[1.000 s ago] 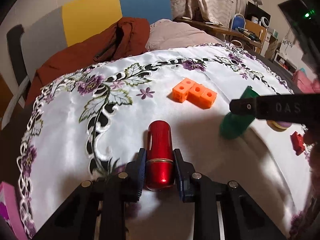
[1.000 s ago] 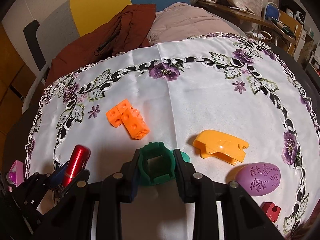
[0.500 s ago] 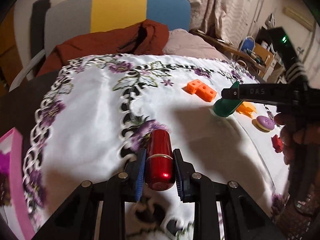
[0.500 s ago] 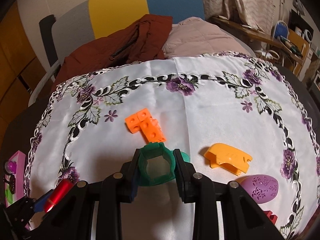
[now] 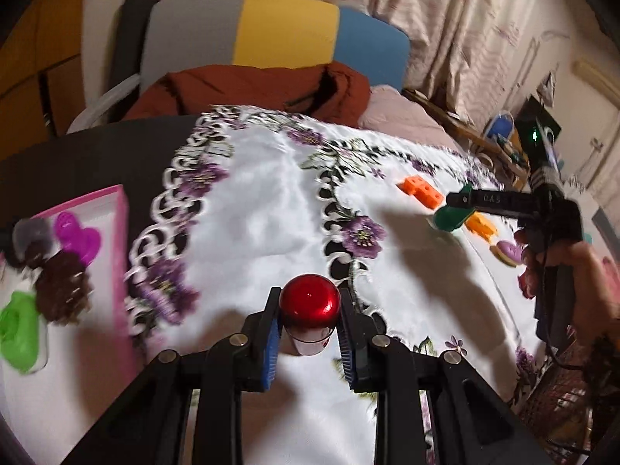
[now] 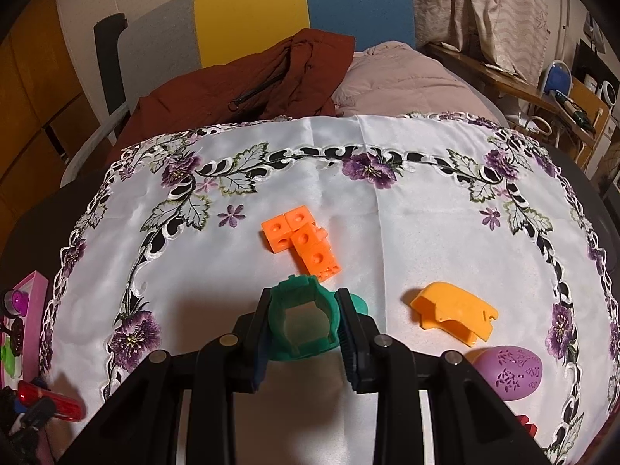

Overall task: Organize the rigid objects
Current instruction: 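Grasp and lift the red lipstick tube with the left gripper while the right gripper holds the teal stamp, then carry the red lipstick tube into the tray and open the left gripper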

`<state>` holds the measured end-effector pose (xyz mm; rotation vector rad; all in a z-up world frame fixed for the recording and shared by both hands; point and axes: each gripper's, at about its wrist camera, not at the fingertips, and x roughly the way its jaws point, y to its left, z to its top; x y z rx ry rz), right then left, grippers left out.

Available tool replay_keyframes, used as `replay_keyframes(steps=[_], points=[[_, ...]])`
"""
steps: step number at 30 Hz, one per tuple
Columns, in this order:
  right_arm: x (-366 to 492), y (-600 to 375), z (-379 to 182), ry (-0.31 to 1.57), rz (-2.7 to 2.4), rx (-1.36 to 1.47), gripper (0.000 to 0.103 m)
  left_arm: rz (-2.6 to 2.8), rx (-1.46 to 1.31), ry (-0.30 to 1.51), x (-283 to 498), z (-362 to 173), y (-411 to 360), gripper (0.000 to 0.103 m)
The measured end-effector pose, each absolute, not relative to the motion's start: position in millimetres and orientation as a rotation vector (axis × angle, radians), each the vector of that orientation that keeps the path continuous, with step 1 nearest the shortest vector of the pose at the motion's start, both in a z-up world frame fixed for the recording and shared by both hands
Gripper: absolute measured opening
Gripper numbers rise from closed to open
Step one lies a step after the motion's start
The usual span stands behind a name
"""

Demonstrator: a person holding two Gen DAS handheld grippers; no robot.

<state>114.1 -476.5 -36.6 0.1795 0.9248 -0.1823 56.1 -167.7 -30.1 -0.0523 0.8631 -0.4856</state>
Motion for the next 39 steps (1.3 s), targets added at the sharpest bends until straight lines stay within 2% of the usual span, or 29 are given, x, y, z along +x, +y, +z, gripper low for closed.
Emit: replay_keyframes(steps=[10,18,31,34,37,39], points=[[111.7,-458.7,-27.7,0.874,-0.116,0.153,0.030,-0.375,-0.151,0.823,28.5,-14.0,-76.2,0.026],[108.7,-435.1,-28.3,0.876,-0.059,0.154,0.030,-0.233,-0.291,0.845,17.3,-25.0,4.1,0.026],[100.8,-407.1,-25.3,0.850,-0.010,0.148,0.030,-0.098,-0.352,0.906,22.8,-49.5,64.6,0.027],[99.4,-402.4,-24.8,0.846,-0.004,0.146,0.030,-0.055,-0.371,0.903,26.6,-50.0,74.5,0.034],[98.7,-398.9,-25.7,0.850,0.002,0.144,0.030,-0.045,-0.402,0.882,26.5,-47.6,81.8,0.055],[98.2,-397.2,-25.7,0.849,0.007,0.144,0.030,-0.047,-0.430,0.858,22.9,-45.3,85.0,0.082]])
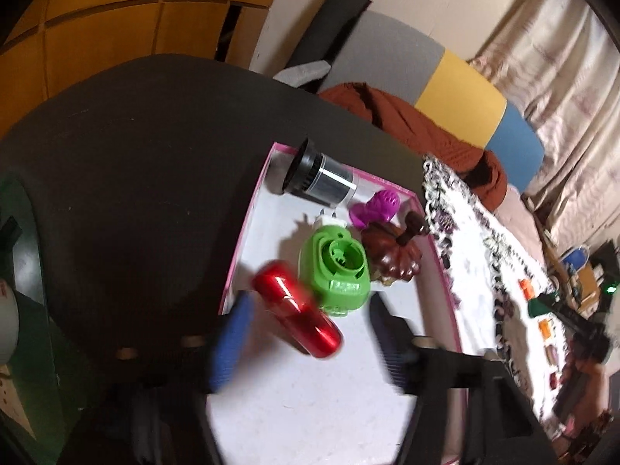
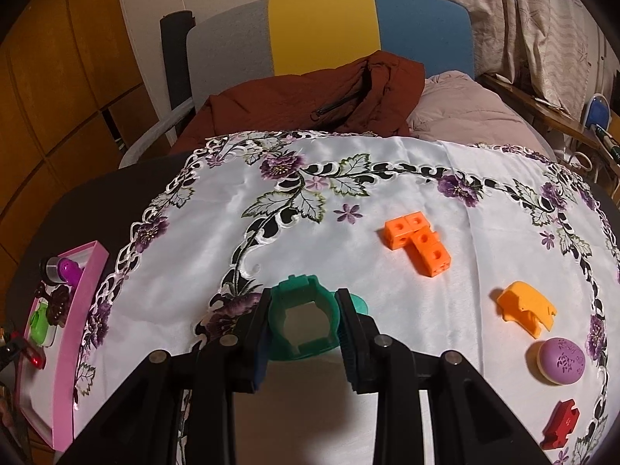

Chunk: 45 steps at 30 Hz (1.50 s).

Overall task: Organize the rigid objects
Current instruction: 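Carry the red lipstick tube into the tray and open the left gripper, then carry the teal plunger stamp into the tray and open the right gripper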

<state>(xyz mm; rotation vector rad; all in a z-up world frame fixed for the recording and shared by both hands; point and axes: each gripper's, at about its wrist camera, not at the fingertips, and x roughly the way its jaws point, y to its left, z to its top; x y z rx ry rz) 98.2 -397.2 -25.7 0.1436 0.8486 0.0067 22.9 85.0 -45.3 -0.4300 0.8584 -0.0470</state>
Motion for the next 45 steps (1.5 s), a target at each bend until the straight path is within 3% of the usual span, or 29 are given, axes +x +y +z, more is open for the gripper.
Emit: replay_keyframes(steps=[2,17,45], points=[[97.6,-395.5,-25.3,0.846,0.011,0.142,0.030,-0.031,-0.434,0.838,19.9,-42.0,85.6,0.088],[89.3,-372.4,-24.7,0.847,0.077,0.166,0.030,-0.059,-0.212,0.804,-1.0,-32.9,37.4,0.100],[54.2,-150.4,-8.5,0.820,0.570,-0.005,0.030,-0.094,-0.201,0.815,-19.5,-36.1,39.0,0.102]])
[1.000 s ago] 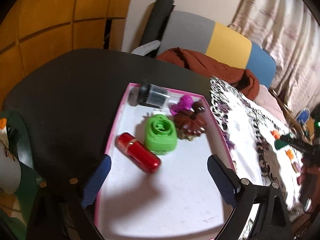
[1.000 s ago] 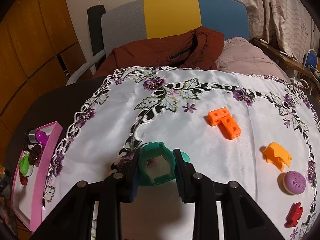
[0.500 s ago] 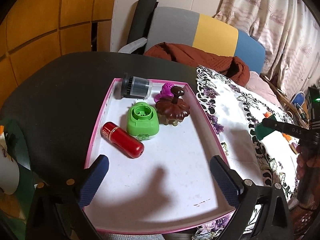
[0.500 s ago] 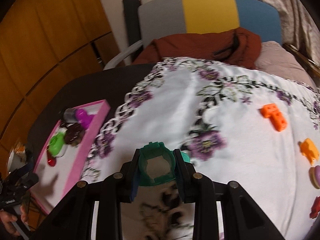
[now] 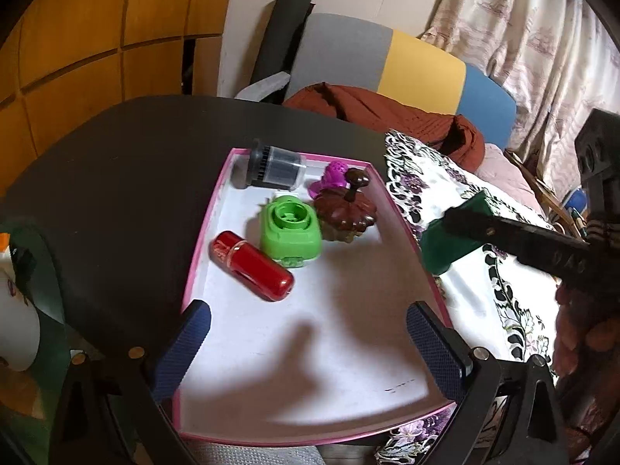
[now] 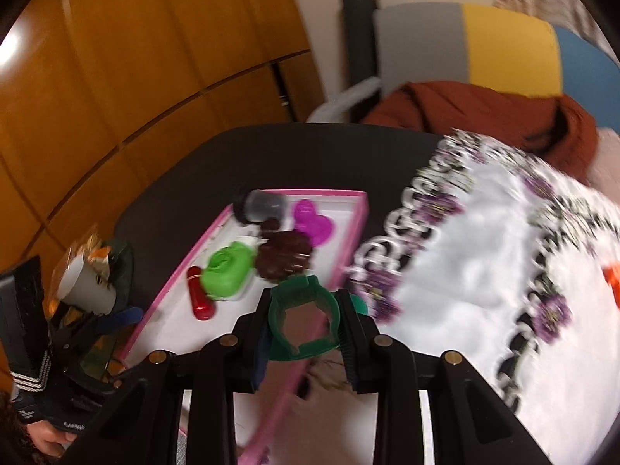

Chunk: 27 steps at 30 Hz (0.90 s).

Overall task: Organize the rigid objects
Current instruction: 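Carry the teal plunger stamp into the tray and open the right gripper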

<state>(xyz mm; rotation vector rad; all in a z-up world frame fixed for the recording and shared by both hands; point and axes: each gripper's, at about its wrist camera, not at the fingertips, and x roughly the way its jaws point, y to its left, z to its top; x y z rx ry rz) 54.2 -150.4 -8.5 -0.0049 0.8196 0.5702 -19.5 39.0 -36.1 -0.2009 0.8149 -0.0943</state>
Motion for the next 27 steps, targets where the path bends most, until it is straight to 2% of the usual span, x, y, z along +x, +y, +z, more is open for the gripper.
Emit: replay_keyframes(steps=[15,27], points=[[75.0,-92.1,-49.7,0.912,0.595,-0.092,0.030,0.001,-0.266,0.843,-20.0,-44.9,68.9,0.102],[72.1,-94.9,-45.5,0.887,0.555,-0.107,0.033,-0.006,-0.252,0.848,-20.2,-45.1,63.5,0.102]])
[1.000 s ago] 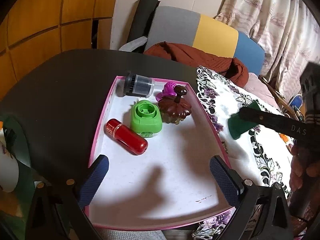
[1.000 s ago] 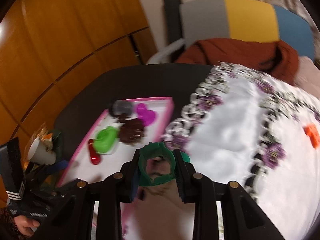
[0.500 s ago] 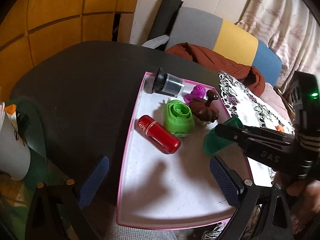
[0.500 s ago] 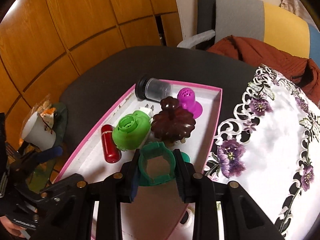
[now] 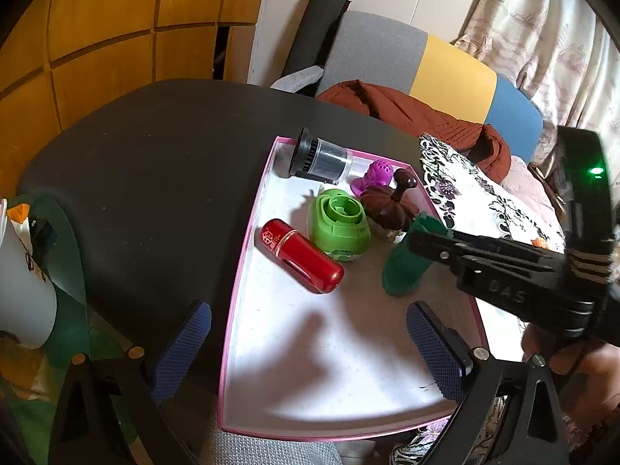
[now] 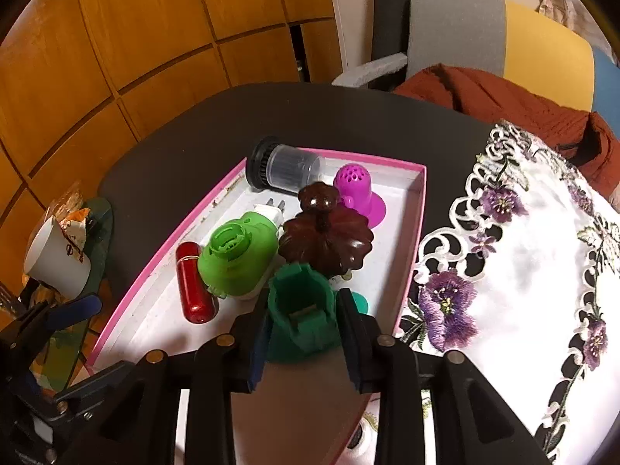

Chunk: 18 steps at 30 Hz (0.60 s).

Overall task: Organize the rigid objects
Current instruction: 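Carry the teal plunger stamp into the tray and open the right gripper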

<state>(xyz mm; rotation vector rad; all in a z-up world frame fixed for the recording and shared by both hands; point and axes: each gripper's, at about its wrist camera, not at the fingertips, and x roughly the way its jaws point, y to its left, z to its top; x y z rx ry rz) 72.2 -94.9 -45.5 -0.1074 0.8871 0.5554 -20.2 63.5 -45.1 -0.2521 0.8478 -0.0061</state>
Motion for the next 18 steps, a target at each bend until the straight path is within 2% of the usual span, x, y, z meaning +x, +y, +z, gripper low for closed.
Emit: replay_keyframes(steps=[10,18], points=[[59.5,-113.9,-21.9,0.843,0.549,-0.077,0.035,-0.017,-0.236,0.854,-19.8,-46.5,57.3,0.102],[58.4,-135.1,-19.2,0.884,0.425,-0.071,0.035,-0.038,-0.227,0.861,-20.2,-47.2,50.3,0.102]])
